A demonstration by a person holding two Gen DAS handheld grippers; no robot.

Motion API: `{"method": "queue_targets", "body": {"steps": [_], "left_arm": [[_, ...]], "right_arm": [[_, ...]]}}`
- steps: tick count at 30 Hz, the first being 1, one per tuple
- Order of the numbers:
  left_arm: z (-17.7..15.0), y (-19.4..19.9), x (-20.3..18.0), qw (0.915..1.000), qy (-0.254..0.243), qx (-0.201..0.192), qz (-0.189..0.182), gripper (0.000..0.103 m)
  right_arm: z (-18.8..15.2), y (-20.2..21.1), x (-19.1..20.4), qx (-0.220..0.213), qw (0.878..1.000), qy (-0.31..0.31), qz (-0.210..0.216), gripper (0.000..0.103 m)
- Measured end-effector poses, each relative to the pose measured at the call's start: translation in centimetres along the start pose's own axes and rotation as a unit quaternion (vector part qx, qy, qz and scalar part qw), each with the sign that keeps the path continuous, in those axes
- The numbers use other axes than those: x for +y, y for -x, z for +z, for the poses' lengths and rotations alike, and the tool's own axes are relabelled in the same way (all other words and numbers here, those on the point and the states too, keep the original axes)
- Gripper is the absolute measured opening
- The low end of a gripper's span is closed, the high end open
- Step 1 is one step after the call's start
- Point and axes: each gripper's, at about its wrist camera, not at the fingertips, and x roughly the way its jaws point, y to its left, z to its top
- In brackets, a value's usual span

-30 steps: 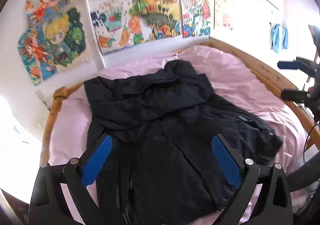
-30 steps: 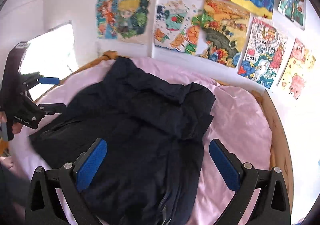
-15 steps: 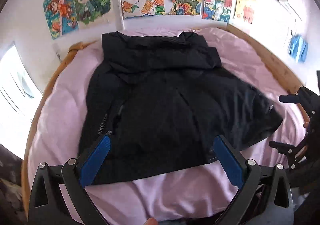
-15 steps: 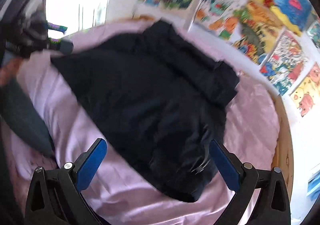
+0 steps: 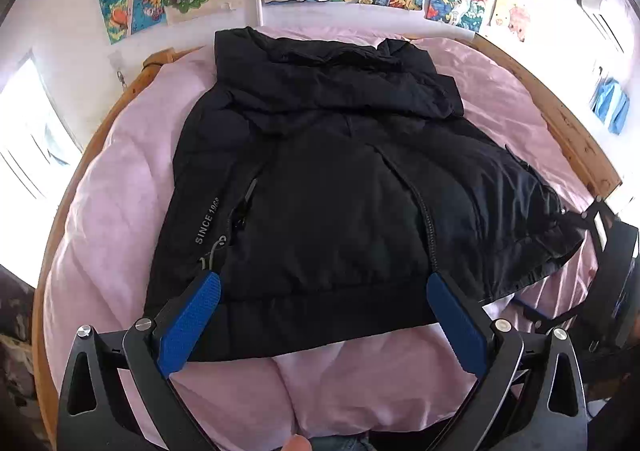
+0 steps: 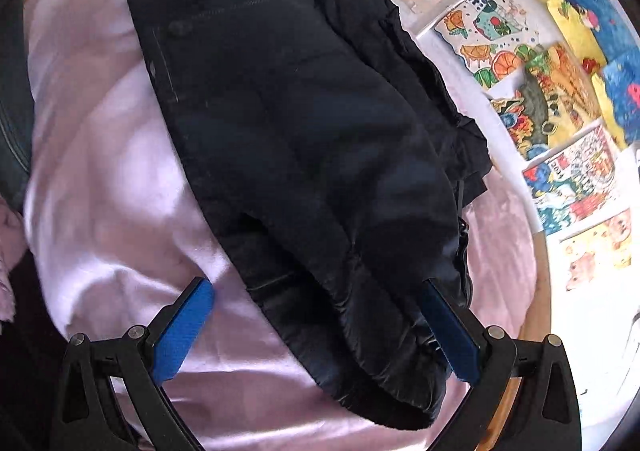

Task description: Fold large clothes

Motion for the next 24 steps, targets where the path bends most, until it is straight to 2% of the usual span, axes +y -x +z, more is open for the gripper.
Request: {"method": "queue_targets", "body": {"steps": [4, 6, 7, 9, 11, 12, 14, 18, 24], "left_arm": [[-1.0, 0.1, -1.9, 0.9973, -0.066, -0.024, 0.023, 0.102], [-2.1, 0.4, -3.7, 0.9889, -0.131, -0.053, 0.048, 0.102], [-2.6, 0.4, -4.4, 0.9842, -0.156, -0.061, 0.056, 0.102], [-4.0, 0.1, -5.9, 0.9741, -0.207, -0.068, 0.061, 0.102], [-4.9, -0.7, -6.5, 0.9698, -0.232, -0.059, 0.047, 0.102], [-5.4, -1.1, -6.7, 0.9679, -0.243, -0.051, 0.037, 0.102], [-6.3, -1.8, -7.0, 0.9633, -0.263, -0.042, 0.03, 0.102], [-7.0, -3.0, -7.3, 0.9569, -0.284, -0.033, 0.048, 0.102], [-6.2, -5.2, -5.6, 0.9603, -0.257, -0.025, 0.106, 0.101]], "right_arm": [[0.2, -0.2, -0.2, 0.013, 1.0, -0.014, -0.011, 0.102], [0.4, -0.1, -0.4, 0.01, 1.0, -0.026, -0.01, 0.098], [0.5, 0.1, -0.5, 0.007, 0.999, -0.031, -0.004, 0.091], [0.9, 0.2, -0.6, 0.009, 0.999, -0.034, 0.003, 0.056], [1.4, 0.5, -0.7, 0.012, 0.999, -0.043, 0.014, 0.044], [1.8, 0.8, -1.2, 0.011, 0.998, -0.052, 0.024, 0.03], [2.7, 1.4, -2.6, 0.004, 0.996, -0.077, 0.042, 0.02], [4.2, 2.9, -6.3, -0.013, 0.983, -0.166, 0.079, 0.015], [5.6, 5.4, -9.3, -0.049, 0.968, -0.227, 0.099, 0.013]]}}
